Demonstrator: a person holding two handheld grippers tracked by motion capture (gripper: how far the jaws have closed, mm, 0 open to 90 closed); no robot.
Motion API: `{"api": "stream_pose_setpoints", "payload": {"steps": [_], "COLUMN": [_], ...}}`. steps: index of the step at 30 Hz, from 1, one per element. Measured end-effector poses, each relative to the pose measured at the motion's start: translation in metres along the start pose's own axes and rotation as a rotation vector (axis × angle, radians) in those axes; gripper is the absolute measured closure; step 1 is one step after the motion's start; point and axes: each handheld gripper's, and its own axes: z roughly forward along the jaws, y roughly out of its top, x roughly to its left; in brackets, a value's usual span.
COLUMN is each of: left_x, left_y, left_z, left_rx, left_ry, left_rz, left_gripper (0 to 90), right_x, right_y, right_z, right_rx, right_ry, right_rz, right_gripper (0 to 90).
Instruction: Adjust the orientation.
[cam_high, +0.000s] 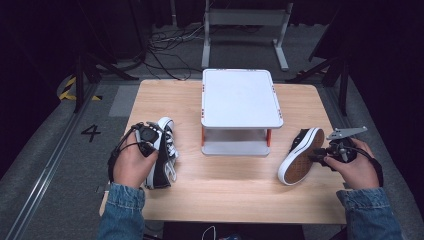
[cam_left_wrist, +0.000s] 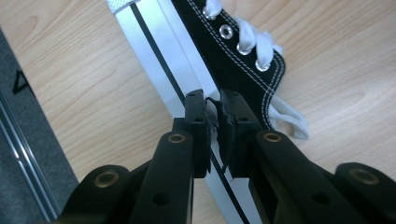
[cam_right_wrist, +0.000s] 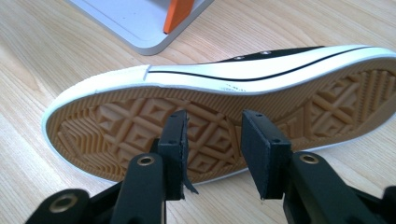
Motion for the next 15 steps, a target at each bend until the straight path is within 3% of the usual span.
{"api": "stream_pose_setpoints", "payload": {"steps": [2, 5, 11, 14, 15], "left_x": [0.003, 0.015, 0.04, 0.053, 0.055], "left_y": [-0.002, -0.009, -0.021, -0.029, -0.03], "left_z": [-0.001, -0.001, 0.014, 0.027, 0.03], "left_rx": [0.006, 0.011, 0.074, 0.106, 0.121], "left_ry": [0.011, 0.028, 0.088, 0.083, 0.054], "left_rz": [-0.004, -0.047, -0.106, -0.139, -0.148], "left_gripper": [83.0, 83.8, 89.6, 89.8, 89.6], "right_x": [0.001, 0.002, 0.002, 0.003, 0.003], "right_y": [0.0, 0.002, 0.001, 0.002, 0.002], "right_z": [0.0, 0.001, 0.002, 0.002, 0.002], "right_rx": [-0.001, -0.004, -0.008, -0.009, -0.011], "right_ry": [0.004, 0.003, 0.007, 0.009, 0.01], "right_rz": [0.001, -0.005, 0.001, -0.001, -0.003], "right_gripper": [62.7, 62.4, 61.9, 61.7, 61.7]}}
